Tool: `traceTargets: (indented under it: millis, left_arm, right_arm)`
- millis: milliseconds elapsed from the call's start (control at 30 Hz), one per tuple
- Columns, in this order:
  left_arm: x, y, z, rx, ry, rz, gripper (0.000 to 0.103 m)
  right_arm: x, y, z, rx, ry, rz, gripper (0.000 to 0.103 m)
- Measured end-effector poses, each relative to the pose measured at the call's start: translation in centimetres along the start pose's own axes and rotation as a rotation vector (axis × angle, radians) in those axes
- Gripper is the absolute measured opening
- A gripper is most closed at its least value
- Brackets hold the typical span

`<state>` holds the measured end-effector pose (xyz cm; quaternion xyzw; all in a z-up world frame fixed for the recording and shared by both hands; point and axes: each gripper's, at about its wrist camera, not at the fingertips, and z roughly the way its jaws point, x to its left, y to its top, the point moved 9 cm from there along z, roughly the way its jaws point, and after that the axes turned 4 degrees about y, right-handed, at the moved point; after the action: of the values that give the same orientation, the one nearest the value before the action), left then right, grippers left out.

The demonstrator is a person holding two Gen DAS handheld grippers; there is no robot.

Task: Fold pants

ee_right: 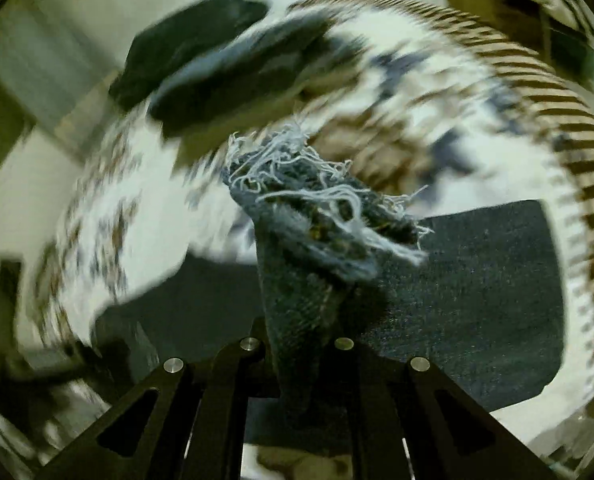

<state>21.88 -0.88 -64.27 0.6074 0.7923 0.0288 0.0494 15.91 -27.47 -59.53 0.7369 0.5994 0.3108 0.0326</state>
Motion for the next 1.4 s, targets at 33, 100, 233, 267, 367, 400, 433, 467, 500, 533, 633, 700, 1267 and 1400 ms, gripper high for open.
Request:
traceTargets:
  millis: [33, 100, 233, 267, 367, 400, 433, 467, 500, 533, 633, 700, 1267, 1400]
  left_arm:
    - [0.8, 0.1, 0.2, 0.001, 0.000, -0.012, 0.103]
    - [1.9, 0.0, 0.4, 0.007, -0.006, -0.030, 0.103]
    - [2.1, -0.4, 0.8, 0.020, -0.038, -0.050, 0.103]
    - [1.8, -0.5, 0.9, 0.026, -0.051, -0.053, 0.103]
    - [0.4, -0.7, 0.9, 0.037, -0.097, -0.060, 0.103]
    - [-0.3, -0.7, 0.8, 0.037, -0.116, -0.058, 0.103]
    - [-0.7, -0.7, 0.5, 0.037, -0.127, -0.056, 0.103]
    - [-1.4, -0.5, 0.5, 0.037, -0.144, -0.051, 0.103]
    - [-2.1, -0.5, 0.5, 0.039, -0.158, -0.047, 0.103]
    - [-2.7, -0.7, 0.4, 0.042, -0.170, -0.043, 0.103]
    - [-5.1, -1.2, 1.2, 0.074, -0.201, -0.016, 0.103]
    - [-6.7, -2.0, 2.5, 0.102, -0.198, 0.017, 0.103]
    - [-10.8, -1.5, 3.7, -0.028, -0.157, 0.180, 0.005]
    - [-10.7, -1.9, 5.8, -0.007, -0.126, 0.187, 0.005]
  right_arm:
    - [0.6, -0.9, 1.4, 0.023, -0.004, -0.018, 0.008]
    - [1.9, -3.4, 3.6, 0.075, -0.032, -0.074, 0.008]
    - [2.1, -6.0, 6.4, 0.170, -0.085, -0.134, 0.015]
    - [2.1, -6.4, 7.0, 0.205, -0.076, -0.116, 0.027]
    - [3.0, -6.3, 6.7, 0.288, 0.054, -0.078, 0.081]
    - [3.4, -6.2, 6.1, 0.296, 0.102, -0.064, 0.088]
    - [3.6, -5.7, 5.2, 0.283, 0.141, -0.050, 0.088]
    - [3.6, -5.2, 4.2, 0.266, 0.165, -0.034, 0.088]
    - [3.3, -4.8, 3.3, 0.254, 0.180, -0.015, 0.091]
    - [2.9, -4.5, 2.6, 0.245, 0.180, -0.002, 0.092]
    - [-0.4, -3.6, 0.7, 0.211, 0.116, 0.064, 0.092]
    - [-3.3, -3.6, -0.1, 0.208, 0.058, 0.116, 0.092]
    - [-13.2, -5.0, 0.2, 0.242, -0.299, 0.141, 0.103]
    - [-13.6, -4.4, 1.1, 0.260, -0.383, 0.102, 0.103]
